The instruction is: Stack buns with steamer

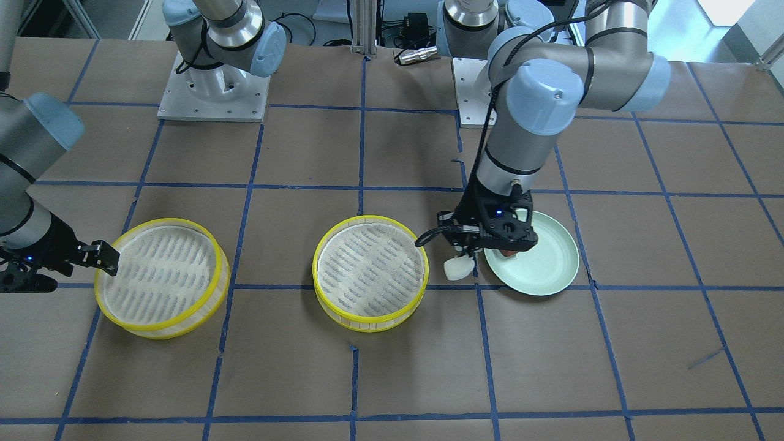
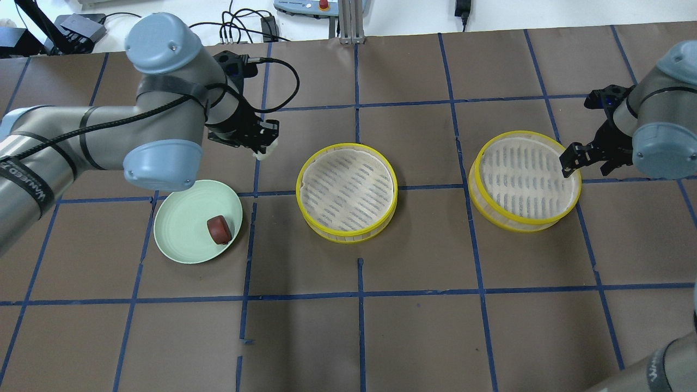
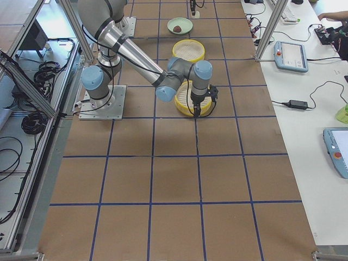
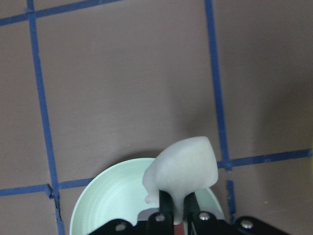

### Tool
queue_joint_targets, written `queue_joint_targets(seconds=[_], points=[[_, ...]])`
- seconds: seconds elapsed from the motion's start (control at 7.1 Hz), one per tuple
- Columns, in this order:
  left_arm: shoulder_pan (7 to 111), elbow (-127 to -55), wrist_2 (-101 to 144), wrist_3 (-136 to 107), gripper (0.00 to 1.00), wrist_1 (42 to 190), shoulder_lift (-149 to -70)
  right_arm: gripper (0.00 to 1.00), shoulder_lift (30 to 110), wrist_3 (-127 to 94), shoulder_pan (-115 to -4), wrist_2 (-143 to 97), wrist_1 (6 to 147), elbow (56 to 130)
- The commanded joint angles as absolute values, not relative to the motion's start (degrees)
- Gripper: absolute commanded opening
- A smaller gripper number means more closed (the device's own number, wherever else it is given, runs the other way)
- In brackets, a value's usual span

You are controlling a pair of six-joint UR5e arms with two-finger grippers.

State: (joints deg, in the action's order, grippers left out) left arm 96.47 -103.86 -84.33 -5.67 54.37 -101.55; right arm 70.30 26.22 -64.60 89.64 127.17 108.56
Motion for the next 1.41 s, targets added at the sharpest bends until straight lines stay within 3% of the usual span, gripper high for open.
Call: queue_joint_targets(seconds=[0.0, 0.14, 0.28, 0.7, 0.99, 1.27], points=[[103.51, -103.71, -82.0, -17.17, 0.07, 47.49, -107.46, 0.21, 69.79, 26.28, -64.51, 89.3, 127.53, 108.63], [104.75, -103.8, -82.09, -19.58, 0.84, 45.11, -109.93, 0.1, 69.79, 26.28, -64.51, 89.3, 127.53, 108.63], [104.94, -103.8, -82.18, -20.12, 1.0, 44.74, -110.47, 0.08, 69.79, 26.28, -64.51, 89.3, 127.53, 108.55], [103.64, -104.85, -84.62, -14.81, 1.0, 44.91, -108.73, 0.07, 70.74, 26.37, -64.51, 89.99, 125.7, 107.32], [96.54, -106.95, -87.71, -5.39, 1.0, 45.26, -106.89, 0.06, 71.98, 25.41, -65.47, 89.12, 116.94, 101.28], [88.9, -114.65, -87.71, 5.31, 1.0, 45.26, -102.42, 0.06, 72.42, 18.34, -76.66, 87.63, 116.8, 99.76]])
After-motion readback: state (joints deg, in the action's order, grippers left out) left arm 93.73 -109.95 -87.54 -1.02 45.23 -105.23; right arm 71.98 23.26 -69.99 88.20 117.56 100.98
